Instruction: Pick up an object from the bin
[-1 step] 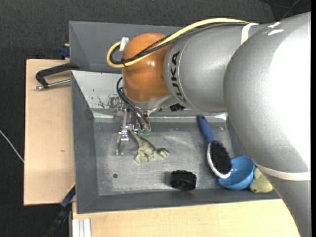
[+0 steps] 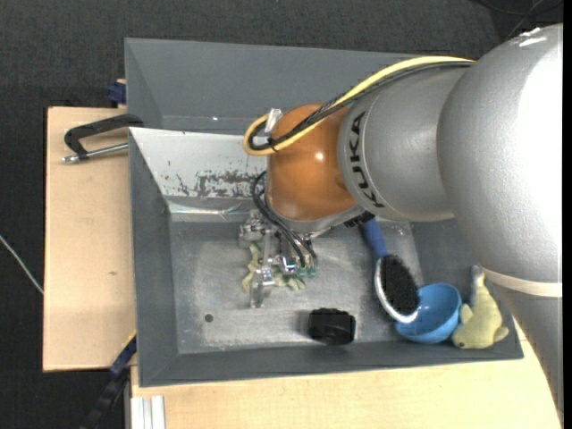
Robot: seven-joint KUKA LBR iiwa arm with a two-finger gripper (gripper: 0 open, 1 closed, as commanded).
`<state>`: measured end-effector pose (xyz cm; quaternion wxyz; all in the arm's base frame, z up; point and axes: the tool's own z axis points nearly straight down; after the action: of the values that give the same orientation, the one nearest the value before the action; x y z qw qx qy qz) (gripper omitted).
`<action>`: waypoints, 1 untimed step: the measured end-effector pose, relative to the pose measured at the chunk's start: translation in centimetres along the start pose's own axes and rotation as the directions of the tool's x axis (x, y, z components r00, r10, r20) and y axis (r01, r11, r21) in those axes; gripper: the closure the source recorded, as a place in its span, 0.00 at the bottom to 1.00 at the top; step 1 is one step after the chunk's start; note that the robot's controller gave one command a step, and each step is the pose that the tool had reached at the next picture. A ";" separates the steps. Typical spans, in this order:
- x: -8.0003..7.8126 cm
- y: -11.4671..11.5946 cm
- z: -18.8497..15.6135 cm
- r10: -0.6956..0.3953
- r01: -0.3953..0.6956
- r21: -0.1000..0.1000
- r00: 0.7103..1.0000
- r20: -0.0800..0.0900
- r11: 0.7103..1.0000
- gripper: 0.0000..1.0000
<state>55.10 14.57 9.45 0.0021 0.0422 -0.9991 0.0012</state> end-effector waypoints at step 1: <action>1.1 -4.4 2.2 -0.139 0.139 -0.005 0.990 0.014 0.990 0.00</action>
Offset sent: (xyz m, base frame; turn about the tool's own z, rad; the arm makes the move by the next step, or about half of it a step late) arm -0.0101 -0.0470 -0.0245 -0.1398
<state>54.37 10.07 7.31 -0.0045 0.1118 -0.9937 -0.0023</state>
